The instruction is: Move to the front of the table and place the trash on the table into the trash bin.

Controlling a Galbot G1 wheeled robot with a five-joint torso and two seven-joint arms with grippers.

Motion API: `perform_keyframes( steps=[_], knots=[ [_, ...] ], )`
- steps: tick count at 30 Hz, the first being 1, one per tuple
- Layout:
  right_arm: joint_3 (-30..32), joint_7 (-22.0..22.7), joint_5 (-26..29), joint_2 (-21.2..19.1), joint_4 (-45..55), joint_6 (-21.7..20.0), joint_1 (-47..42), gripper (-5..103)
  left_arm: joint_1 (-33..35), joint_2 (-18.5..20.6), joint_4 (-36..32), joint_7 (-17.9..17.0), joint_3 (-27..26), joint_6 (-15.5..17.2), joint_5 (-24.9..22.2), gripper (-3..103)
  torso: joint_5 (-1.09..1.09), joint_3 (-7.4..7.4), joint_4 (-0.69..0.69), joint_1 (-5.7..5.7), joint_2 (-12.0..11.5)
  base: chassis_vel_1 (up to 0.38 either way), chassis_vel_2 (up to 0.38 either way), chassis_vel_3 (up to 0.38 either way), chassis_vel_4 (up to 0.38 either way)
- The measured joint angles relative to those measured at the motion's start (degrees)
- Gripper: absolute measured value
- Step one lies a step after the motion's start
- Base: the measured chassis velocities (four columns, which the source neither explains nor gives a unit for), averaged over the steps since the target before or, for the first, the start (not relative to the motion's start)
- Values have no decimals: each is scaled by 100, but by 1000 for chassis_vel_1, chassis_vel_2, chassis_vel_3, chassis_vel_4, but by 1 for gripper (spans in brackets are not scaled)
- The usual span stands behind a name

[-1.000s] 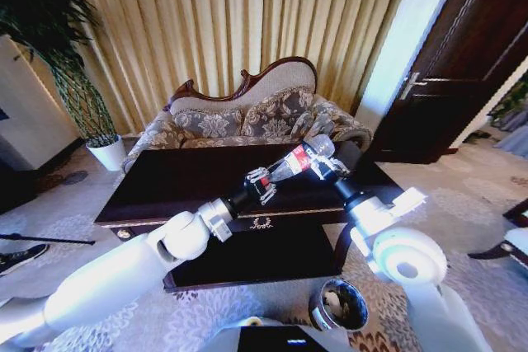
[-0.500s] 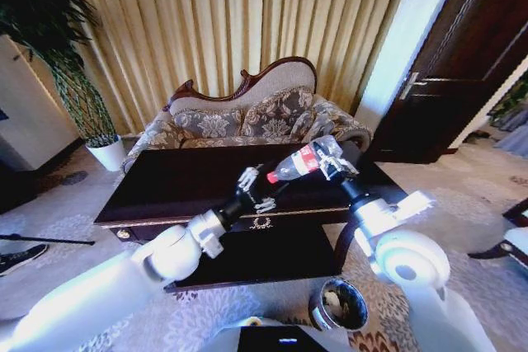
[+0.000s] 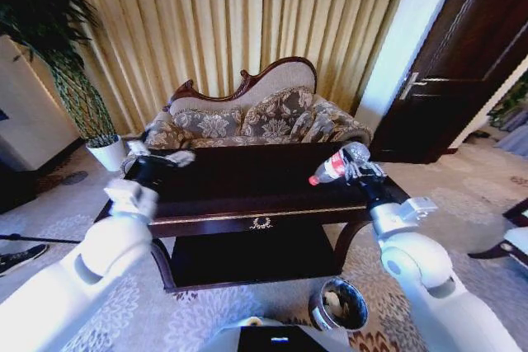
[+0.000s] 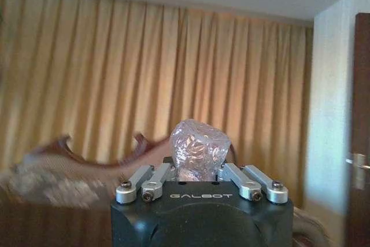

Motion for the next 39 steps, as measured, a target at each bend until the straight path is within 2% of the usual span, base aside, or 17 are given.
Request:
perform_keyframes(
  steps=[3, 4, 8, 13, 19, 39],
  knots=[
    [224, 35, -4, -97, 76, -136, -269, 27, 935, -478, 67, 451, -1118, -11, 37, 100, 1, 0, 0, 0, 0, 0, 0, 0, 0],
    [224, 35, -4, -97, 76, -136, -269, 27, 935, -478, 67, 451, -1118, -11, 37, 100, 1, 0, 0, 0, 0, 0, 0, 0, 0],
    [417, 48, -27, -108, 315, -172, -715, 27, 1868, -992, 19, 1084, -1982, -171, 107, 100, 0, -1, 1, 0, 1, 0, 0, 0, 0],
    [440, 71, -214, 34, 607, -198, -1129, 27, 2132, -1346, -63, 1417, -2199, -227, 156, 100, 1, -1, -1, 0, 1, 0, 0, 0, 0],
    [303, 80, -566, 267, 830, -205, -1419, 27, 2170, -1467, -213, 1735, -2133, -322, 213, 100, 1, 0, -2, 0, 1, 0, 0, 0, 0],
    [233, 193, -612, 363, 863, -251, -1483, 27, 2286, -1546, -392, 1812, -2156, -266, 278, 100, 1, 0, -1, 1, 0, 9, -5, -9, 5]
  ],
)
